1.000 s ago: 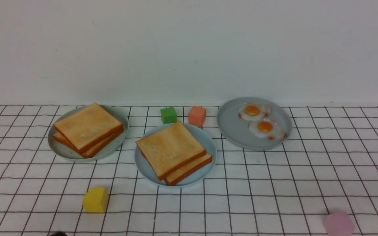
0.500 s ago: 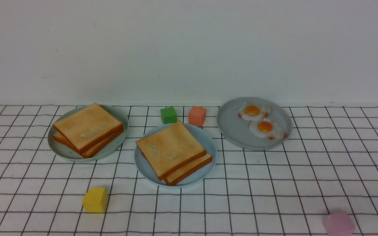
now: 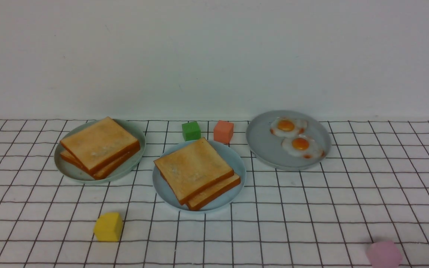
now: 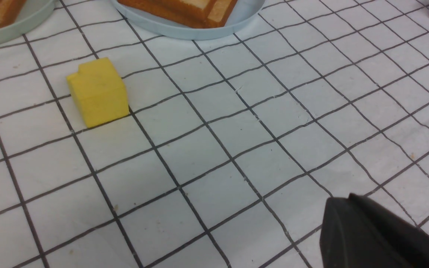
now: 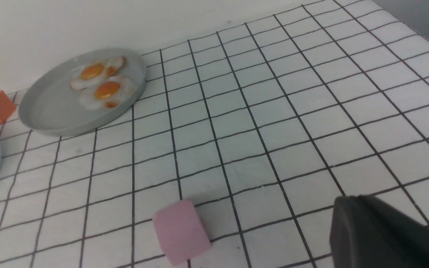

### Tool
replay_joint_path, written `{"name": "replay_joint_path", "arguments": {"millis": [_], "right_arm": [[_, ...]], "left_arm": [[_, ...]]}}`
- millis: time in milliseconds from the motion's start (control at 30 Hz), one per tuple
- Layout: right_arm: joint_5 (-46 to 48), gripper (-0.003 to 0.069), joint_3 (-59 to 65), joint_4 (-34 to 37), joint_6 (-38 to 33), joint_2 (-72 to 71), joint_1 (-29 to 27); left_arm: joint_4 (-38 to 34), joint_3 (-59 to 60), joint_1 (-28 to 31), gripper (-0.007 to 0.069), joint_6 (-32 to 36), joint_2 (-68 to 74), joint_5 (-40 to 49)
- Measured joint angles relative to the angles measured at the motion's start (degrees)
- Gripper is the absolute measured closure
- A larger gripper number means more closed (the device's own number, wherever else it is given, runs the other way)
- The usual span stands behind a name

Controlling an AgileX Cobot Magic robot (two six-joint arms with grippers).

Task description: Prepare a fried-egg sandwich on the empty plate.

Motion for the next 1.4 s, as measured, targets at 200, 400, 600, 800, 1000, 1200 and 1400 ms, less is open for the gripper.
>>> {"name": "replay_joint_path", "arguments": {"millis": [200, 400, 600, 800, 1000, 1200, 1400], "right_arm": [[-1.9, 0.0646, 4.1, 2.4, -7.0, -2.4, -0.5], [-3.9, 0.0646, 4.5, 5.1, -8.5, -2.4, -0.5], [-6.3, 0.0645, 5.4, 11.4, -18.0, -2.4, -0.5], [-6.2, 0.0645, 5.4, 22.7, -31.3, -2.4, -0.6], [-6.1, 0.0641, 5.4, 25.6, -33.5, -2.4, -0.6], [-6.1, 0.0637, 5.4, 25.9, -33.5, -2.4, -0.6], [-6.1, 0.0634, 5.4, 25.9, -33.6, -2.4, -0.6]], "left_arm": [[0.1, 0.0, 0.0, 0.0635, 0.0, 0.0, 0.0], [0.1, 0.0, 0.0, 0.0634, 0.0, 0.0, 0.1], [0.1, 0.0, 0.0, 0.0627, 0.0, 0.0, 0.1], [0.1, 0.0, 0.0, 0.0624, 0.0, 0.0, 0.2], [0.1, 0.0, 0.0, 0.062, 0.0, 0.0, 0.3], [0.1, 0.0, 0.0, 0.0617, 0.0, 0.0, 0.5], [0.1, 0.0, 0.0, 0.0608, 0.0, 0.0, 0.5]]}}
